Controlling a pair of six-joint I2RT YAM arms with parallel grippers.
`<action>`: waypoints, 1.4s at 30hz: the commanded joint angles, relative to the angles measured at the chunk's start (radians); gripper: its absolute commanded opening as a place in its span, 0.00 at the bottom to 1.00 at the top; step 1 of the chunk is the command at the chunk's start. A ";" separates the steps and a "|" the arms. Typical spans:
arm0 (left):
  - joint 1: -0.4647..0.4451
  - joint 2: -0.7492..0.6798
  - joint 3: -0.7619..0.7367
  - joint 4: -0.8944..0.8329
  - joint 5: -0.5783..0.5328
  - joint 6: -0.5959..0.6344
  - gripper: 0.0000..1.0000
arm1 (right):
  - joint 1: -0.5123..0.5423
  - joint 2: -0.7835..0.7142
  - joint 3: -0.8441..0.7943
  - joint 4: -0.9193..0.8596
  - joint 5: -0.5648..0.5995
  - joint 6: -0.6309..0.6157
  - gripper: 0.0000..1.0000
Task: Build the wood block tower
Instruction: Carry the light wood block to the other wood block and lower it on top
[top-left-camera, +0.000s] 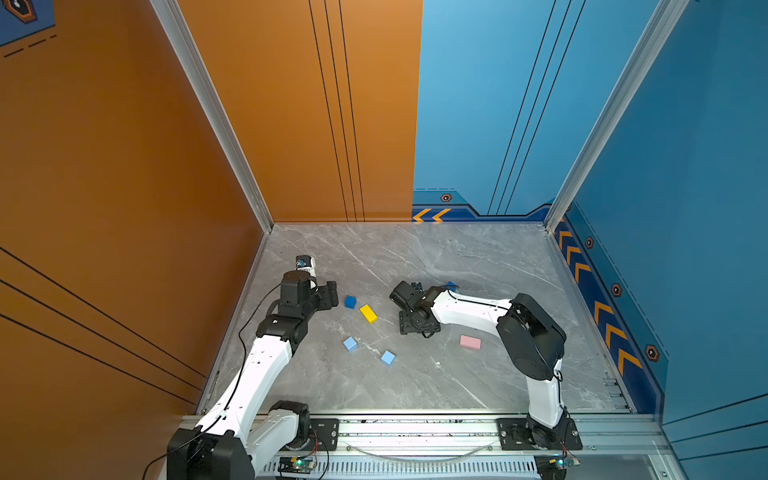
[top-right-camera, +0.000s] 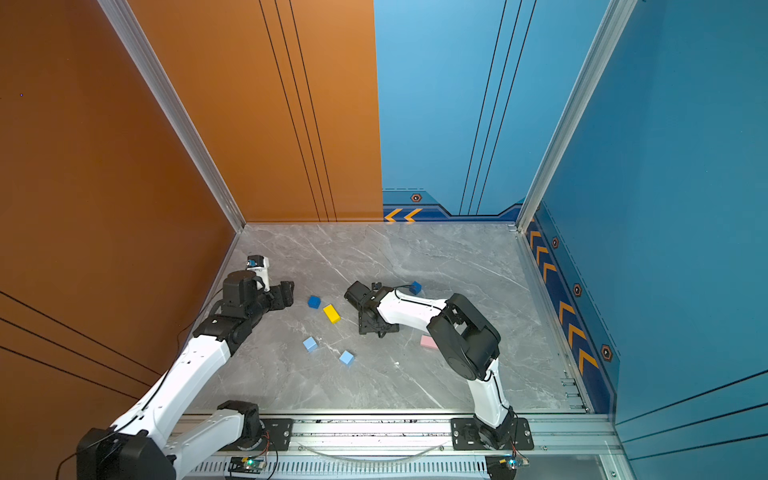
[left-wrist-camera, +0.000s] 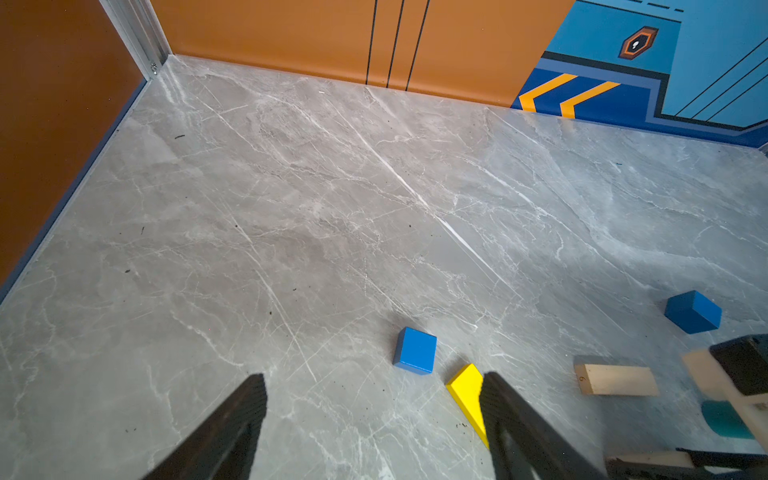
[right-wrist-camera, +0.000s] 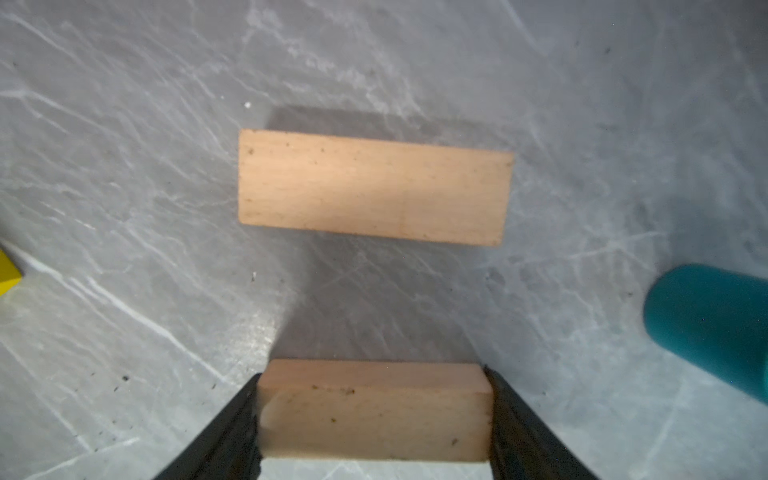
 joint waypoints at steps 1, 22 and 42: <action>0.009 0.003 0.010 0.022 0.007 0.008 0.82 | -0.013 0.036 0.032 -0.007 -0.005 -0.029 0.75; 0.012 0.009 0.009 0.022 0.003 0.016 0.82 | -0.024 0.070 0.098 -0.028 0.052 -0.016 0.75; 0.016 0.009 0.007 0.021 0.005 0.015 0.82 | -0.037 0.106 0.105 -0.028 0.075 0.027 0.76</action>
